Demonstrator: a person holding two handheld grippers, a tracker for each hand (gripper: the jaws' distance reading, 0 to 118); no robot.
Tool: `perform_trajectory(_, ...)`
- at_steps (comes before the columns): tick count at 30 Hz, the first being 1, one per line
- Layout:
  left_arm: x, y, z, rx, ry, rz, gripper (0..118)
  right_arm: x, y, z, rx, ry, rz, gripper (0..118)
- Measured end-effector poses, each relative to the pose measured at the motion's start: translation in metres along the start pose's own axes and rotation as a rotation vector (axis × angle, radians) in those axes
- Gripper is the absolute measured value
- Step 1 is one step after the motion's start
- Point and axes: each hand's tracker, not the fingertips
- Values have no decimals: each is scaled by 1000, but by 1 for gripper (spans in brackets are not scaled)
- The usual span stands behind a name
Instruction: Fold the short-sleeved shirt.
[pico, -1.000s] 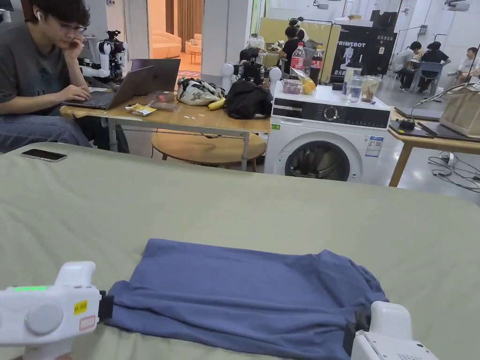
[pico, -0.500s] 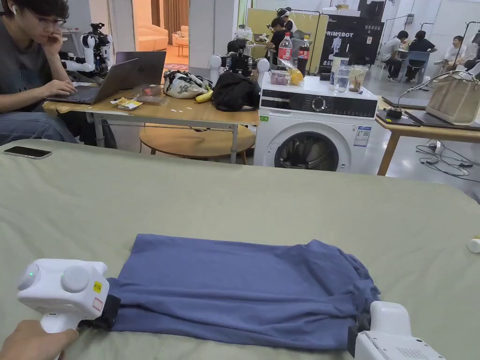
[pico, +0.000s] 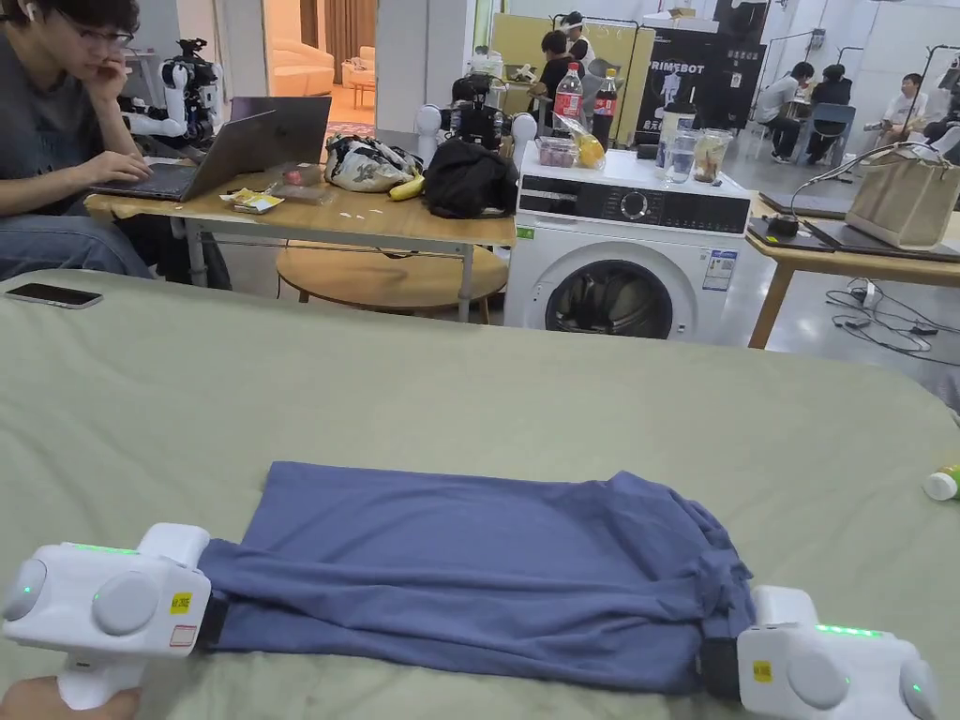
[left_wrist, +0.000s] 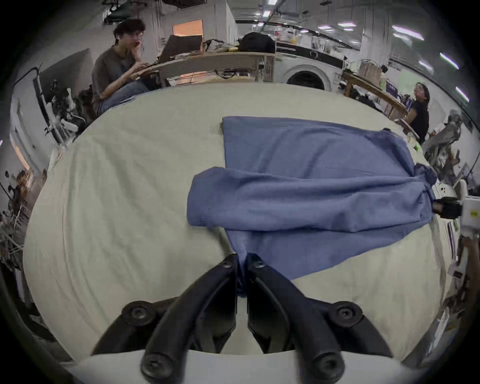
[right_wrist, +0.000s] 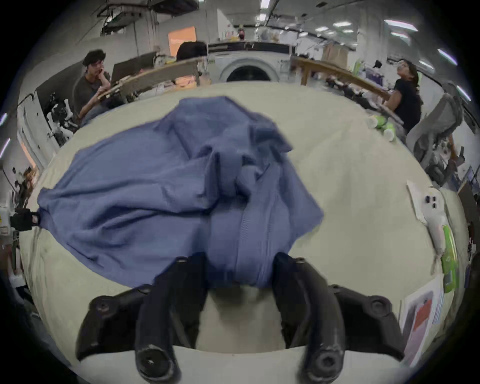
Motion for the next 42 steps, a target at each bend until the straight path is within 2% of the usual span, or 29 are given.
perform_trajectory(1, -1, 0, -2, -5, -4, 2, 0, -1, 0, -6, -12, 9, 9, 40)
perform_trajectory(2, -2, -1, -3, -9, -6, 7, 0, -4, -2, -6, 13, -3, 12, 20)
perform_trajectory(3, -3, -3, -2, -3, -10, 13, 0, -7, -1, -3, 34, -22, 35, 5)
perform_trajectory(5, -4, -3, -2, -2, -13, 21, 0, -10, 0, 7, 57, 59, 36, 4)
perform_trajectory(6, -4, -3, 0, 10, -14, 27, 0, -16, -2, 11, 56, -10, 47, 4)
perform_trajectory(7, -5, -3, 3, 17, -19, 30, 0, -19, -3, 14, 55, -21, 66, 4)
perform_trajectory(12, -13, -7, 33, 63, -61, 68, 0, -16, -15, 65, 129, -6, 31, 3)
perform_trajectory(15, -12, -20, 57, 68, -55, 58, 0, -21, -29, 94, 128, -38, 48, 3)
perform_trajectory(19, -20, -46, 77, 43, -65, 70, 0, -17, -57, 121, 97, -32, 57, 3)
perform_trajectory(23, -24, -74, 75, -31, -67, 61, 0, -21, -92, 122, 22, -59, 105, 3)
perform_trajectory(29, -18, -103, 53, -82, -66, 52, 0, -19, -122, 98, -16, -77, 85, 4)
perform_trajectory(32, -16, -105, 47, -71, -58, 58, 0, -24, -121, 94, -13, -97, 120, 5)
perform_trajectory(33, -15, -104, 47, -70, -55, 58, 0, -24, -120, 95, -12, -99, 109, 8)
perform_trajectory(34, -15, -102, 48, -70, -53, 61, 1, -24, -119, 95, -7, -101, 107, 21)
perform_trajectory(35, -15, -100, 50, -67, -51, 65, 8, -25, -116, 97, -10, -111, 114, 37)
perform_trajectory(36, -14, -98, 52, -69, -49, 73, 20, -28, -112, 100, -14, -124, 110, 48)
perform_trajectory(37, -11, -92, 56, -74, -44, 79, 33, -30, -109, 105, -11, -144, 98, 50)
perform_trajectory(38, -8, -89, 61, -66, -35, 85, 38, -32, -106, 112, 9, -173, 94, 50)
perform_trajectory(42, 6, -78, 81, 69, -55, 78, 38, -43, -88, 136, 132, -146, 62, 50)
